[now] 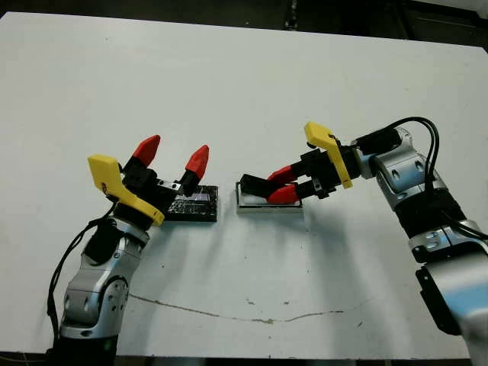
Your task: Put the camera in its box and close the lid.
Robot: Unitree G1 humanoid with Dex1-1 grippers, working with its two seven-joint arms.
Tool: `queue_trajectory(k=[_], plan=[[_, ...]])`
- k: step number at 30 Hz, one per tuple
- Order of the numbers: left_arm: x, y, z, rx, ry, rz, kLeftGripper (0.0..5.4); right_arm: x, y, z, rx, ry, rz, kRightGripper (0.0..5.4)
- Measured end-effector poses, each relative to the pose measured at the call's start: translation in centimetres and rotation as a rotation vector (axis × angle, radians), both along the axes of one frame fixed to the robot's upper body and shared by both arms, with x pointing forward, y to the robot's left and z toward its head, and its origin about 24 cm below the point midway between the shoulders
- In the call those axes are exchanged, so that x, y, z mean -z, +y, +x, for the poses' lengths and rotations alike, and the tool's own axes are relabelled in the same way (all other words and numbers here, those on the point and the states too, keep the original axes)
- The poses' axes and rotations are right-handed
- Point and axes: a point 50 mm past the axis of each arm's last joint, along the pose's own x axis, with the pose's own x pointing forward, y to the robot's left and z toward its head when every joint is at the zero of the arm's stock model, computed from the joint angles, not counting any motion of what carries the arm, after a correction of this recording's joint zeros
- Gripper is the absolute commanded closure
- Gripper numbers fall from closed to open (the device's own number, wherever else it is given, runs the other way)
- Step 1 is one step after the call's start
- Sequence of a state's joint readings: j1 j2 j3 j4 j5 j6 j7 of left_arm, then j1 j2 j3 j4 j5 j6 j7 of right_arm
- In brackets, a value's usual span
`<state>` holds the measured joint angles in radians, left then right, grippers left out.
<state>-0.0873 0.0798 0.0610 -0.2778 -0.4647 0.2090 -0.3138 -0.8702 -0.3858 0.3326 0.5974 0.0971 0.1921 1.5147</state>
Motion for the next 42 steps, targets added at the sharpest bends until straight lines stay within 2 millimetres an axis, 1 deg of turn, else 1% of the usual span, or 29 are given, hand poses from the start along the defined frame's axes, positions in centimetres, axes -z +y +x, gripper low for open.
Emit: queue_trajectory(k=[16,27,29,32,37,42], plan=[[0.00,-0.02,-0.02,0.006,-0.001,0.001,0.00,0.06,-0.61,-0.12,0.015,-0.030,-0.039,3.74],[0.02,-0.02,-0.03,0.005,-0.001,0.001,0.00,-0.36,-0.40,-0.30,-0.015,-0.066,-0.105,3.74],[0.02,-0.01,-0.04,0.005,-0.001,0.001,0.00,-0.40,-0.37,-0.25,-0.013,-0.056,-0.111,3.40],[0.03,0.02,-0.04,0.004,-0.001,0.001,0.00,-0.32,-0.60,-0.20,-0.018,-0.041,-0.122,3.13],[0.04,0.00,-0.04,0.005,-0.001,0.001,0.00,-0.34,-0.79,-0.21,-0.035,-0.059,-0.133,2.43],[0.04,-0.01,-0.05,0.007,-0.002,0.001,0.00,-0.45,-0.74,-0.29,-0.060,-0.076,-0.141,1.83]])
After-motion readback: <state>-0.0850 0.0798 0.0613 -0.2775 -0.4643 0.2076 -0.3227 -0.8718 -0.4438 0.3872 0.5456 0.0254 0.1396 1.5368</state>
